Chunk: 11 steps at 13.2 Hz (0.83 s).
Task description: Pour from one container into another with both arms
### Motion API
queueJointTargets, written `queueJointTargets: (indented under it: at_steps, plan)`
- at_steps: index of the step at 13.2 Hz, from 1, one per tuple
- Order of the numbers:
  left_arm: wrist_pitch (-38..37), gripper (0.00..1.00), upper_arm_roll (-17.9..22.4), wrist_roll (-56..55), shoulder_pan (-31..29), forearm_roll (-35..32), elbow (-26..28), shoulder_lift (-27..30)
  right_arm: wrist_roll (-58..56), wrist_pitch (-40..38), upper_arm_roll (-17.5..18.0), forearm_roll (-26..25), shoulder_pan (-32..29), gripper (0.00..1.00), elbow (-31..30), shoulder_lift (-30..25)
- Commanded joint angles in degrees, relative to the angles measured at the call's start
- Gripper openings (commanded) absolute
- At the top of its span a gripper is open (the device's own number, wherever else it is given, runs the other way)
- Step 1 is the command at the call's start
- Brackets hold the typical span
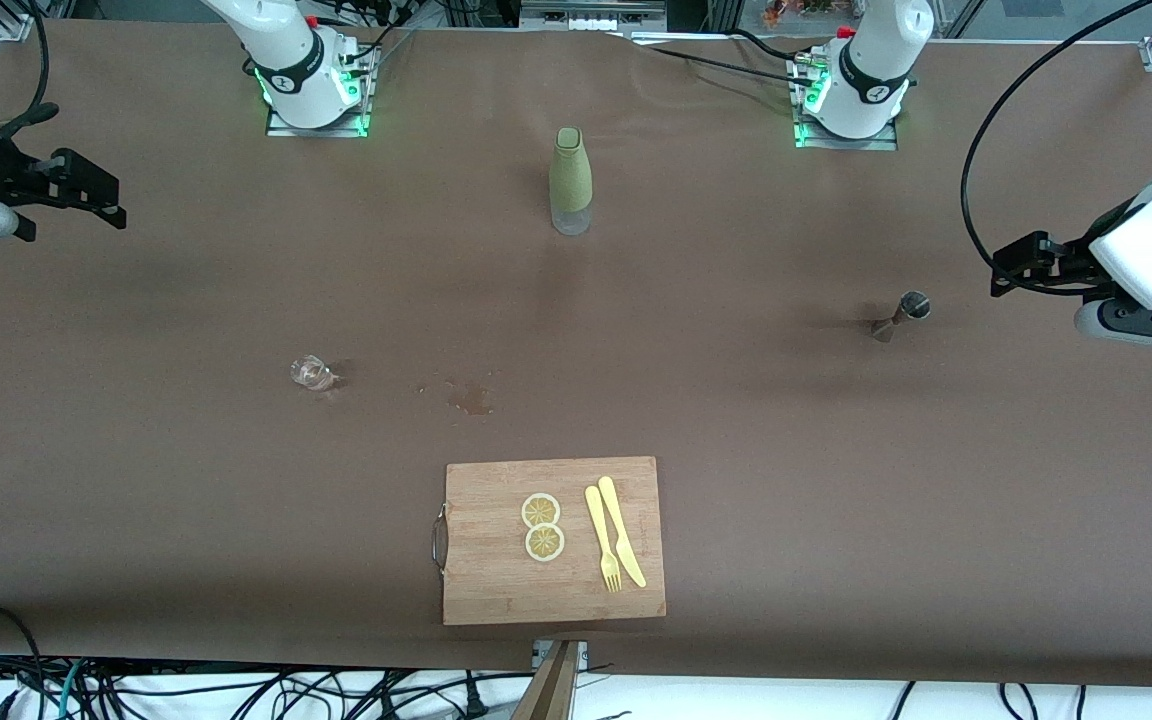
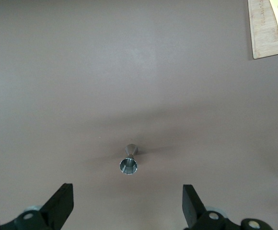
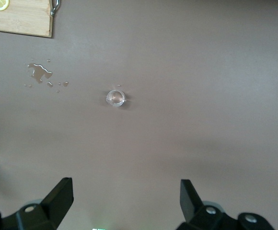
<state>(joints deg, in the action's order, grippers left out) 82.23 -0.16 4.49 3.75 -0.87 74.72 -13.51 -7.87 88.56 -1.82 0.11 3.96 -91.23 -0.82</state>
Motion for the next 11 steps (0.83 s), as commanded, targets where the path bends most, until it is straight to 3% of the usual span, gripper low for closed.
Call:
queueJointTargets:
  at_steps: [1, 11]
  plan:
    - [-0.2, 1.0, 0.0, 1.0, 0.0, -0.2, -0.8, -0.6, -0.8, -0.9, 0.5, -0.7, 0.7, 0.99, 1.3, 0.6]
    - [0.2, 1.0, 0.4, 1.3, 0.0, 2.3, -0.3, -2.0, -0.9, -1.6, 0.4, -0.9, 0.8, 0.99, 1.3, 0.6]
